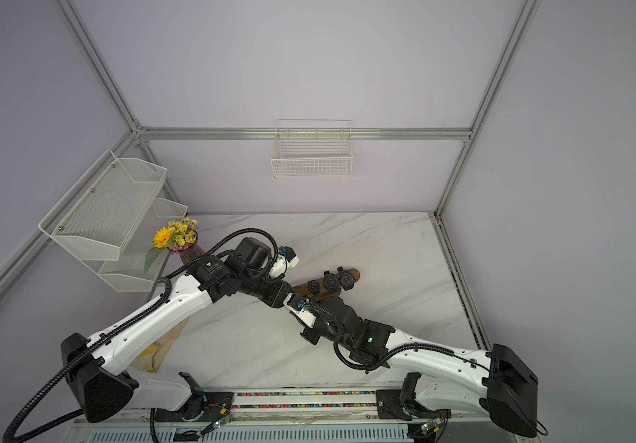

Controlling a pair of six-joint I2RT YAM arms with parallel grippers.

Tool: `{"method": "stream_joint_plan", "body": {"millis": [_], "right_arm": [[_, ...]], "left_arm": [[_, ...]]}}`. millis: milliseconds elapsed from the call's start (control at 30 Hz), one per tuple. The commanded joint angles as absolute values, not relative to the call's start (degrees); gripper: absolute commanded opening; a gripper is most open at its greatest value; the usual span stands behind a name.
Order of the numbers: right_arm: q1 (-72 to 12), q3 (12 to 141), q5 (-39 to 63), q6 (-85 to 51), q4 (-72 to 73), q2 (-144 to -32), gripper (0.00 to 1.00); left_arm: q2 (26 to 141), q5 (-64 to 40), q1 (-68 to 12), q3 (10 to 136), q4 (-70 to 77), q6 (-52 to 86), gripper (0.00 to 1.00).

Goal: Place watch on stand
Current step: Pick up the watch at the center of the board.

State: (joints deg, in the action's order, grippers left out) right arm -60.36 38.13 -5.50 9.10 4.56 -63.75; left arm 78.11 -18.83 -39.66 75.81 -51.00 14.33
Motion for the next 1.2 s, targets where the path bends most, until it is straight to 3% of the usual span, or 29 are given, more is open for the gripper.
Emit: {"method": "stream_joint_plan", "body": {"millis": [0, 67, 233, 967, 1167], "right_arm": [[-59.4, 36.8, -4.6, 2.1, 7.3, -61.9, 0.04], [-58.6, 36.2, -4.4, 0.7, 7.5, -61.6, 0.04], [-58.4, 35.4, -4.8, -0.2, 9.7, -61.9, 0.04], [-58.4, 33.5, -11.3, -5.1, 23.6, -65.5, 0.05], [-58.4, 33.6, -12.2, -7.1, 26.2, -66.9, 0.05]], "left_arm": [[70.4, -12.7, -39.4, 70.9, -43.5, 16.2, 0.54], [65.9, -11.1, -39.3, 65.7, -37.6, 18.7, 0.62], [61.9, -12.3, -39.4, 61.2, -32.3, 21.6, 0.69], [61.5, -12.0, -41.9, 53.6, -22.1, 34.0, 0.66], [62.3, -11.9, -42.4, 53.1, -20.1, 34.6, 0.59]]}}
